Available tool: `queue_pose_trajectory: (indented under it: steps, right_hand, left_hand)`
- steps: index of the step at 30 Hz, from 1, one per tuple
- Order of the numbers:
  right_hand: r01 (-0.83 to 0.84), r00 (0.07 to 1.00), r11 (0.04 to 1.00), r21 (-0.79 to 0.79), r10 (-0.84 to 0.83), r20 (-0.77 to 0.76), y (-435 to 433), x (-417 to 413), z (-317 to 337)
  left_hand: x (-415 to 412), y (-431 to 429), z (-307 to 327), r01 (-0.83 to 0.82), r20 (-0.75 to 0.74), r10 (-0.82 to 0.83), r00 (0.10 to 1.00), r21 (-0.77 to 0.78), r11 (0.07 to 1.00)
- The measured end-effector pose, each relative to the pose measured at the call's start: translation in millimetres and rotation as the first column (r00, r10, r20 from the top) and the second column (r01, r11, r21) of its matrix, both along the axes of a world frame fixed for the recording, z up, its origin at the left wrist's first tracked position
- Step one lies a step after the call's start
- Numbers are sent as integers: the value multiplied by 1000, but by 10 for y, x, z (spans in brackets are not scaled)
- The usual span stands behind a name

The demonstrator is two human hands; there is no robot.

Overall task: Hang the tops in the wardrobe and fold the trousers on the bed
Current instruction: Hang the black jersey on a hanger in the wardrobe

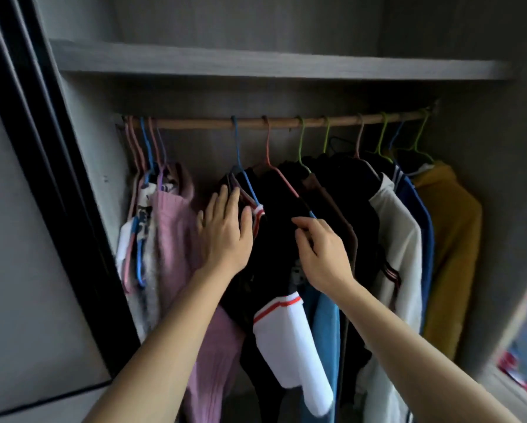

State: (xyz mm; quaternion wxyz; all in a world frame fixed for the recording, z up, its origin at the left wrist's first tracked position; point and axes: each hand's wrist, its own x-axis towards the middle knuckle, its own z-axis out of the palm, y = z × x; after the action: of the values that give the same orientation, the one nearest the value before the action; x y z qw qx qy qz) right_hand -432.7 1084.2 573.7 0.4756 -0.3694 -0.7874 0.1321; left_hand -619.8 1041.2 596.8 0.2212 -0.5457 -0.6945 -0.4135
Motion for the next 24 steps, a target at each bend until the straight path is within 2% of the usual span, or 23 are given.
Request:
queue_pose_trajectory:
  steps: [6, 9, 12, 15, 18, 21, 24]
  right_hand:
    - [228, 967, 974, -21, -224, 119, -488, 904, -717]
    - [331, 927, 941, -72, -310, 211, -760, 1432, -1125]
    - [442, 857, 891, -106, -385, 342, -1002, 1972, -1454]
    - [556, 779, 822, -125, -462, 425, -1186, 2616, -1644]
    - [647, 716, 753, -119, -546, 436, -1445, 3474, -1767]
    - [737, 639, 668, -105, -636, 432, -1814, 4536, -1856]
    - [838, 524, 530, -128, -719, 456, -2264, 5711, -1978]
  left_hand:
    - [742, -558, -861, 144, 122, -141, 982, -11, 990]
    - [1175, -810, -1217, 188, 113, -181, 977, -57, 981]
    - [1675, -963, -1512, 252, 76, -242, 967, -165, 954]
    - [2280, -994, -1682, 309, 58, -306, 950, -283, 908]
    - [3083, -975, -1783, 399, 52, -407, 912, -350, 848]
    - [4138, -992, -1888, 509, 49, -529, 847, -361, 782]
    - [5322, -1070, -1973, 630, 50, -667, 743, -387, 673]
